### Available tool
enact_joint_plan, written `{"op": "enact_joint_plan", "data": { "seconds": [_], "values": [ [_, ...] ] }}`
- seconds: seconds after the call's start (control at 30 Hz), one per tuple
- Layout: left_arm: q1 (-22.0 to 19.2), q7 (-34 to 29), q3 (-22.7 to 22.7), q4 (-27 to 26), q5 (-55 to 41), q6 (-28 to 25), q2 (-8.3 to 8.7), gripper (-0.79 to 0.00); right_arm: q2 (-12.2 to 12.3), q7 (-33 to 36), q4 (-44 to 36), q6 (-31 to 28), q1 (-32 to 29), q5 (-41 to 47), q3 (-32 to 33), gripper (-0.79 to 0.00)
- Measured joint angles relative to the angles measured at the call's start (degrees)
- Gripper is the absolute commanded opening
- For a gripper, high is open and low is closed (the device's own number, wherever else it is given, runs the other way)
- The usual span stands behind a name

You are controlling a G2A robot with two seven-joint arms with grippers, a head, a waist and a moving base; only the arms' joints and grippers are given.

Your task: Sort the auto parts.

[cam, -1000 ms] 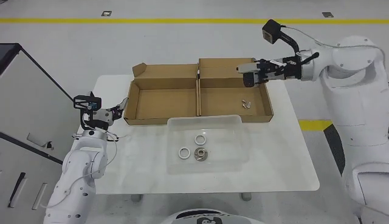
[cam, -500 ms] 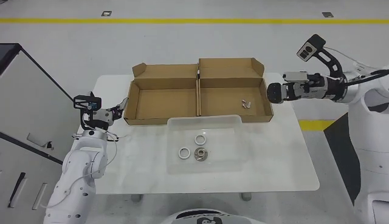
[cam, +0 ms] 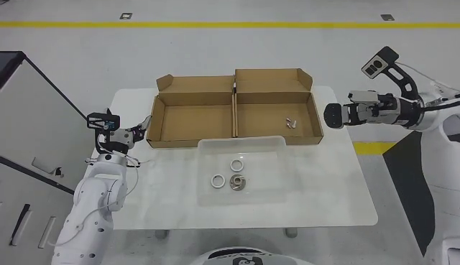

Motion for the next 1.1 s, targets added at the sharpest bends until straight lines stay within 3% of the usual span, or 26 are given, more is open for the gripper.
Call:
{"op": "enact_joint_plan", "data": {
  "seconds": [0.5,0.63,0.9,1.1],
  "values": [
    [0.0,0.0,-0.04,-0.13,0.04,-0.04,0.0,0.0,0.0,0.0,0.0,0.0,0.0,0.0,0.0,0.0],
    [0.55,-1.88,-0.74,-4.05,2.52,-3.04,0.28,0.0,0.0,0.0,0.0,0.0,0.0,0.0,0.0,0.0],
    [0.7,-16.64,-0.94,-18.27,2.16,-15.2,1.03,0.0,0.0,0.0,0.0,0.0,0.0,0.0,0.0,0.0],
    [-4.04,-33.43,3.05,-23.54,-1.1,-24.29,1.5,0.0,0.0,0.0,0.0,0.0,0.0,0.0,0.0,0.0]
  ]
}}
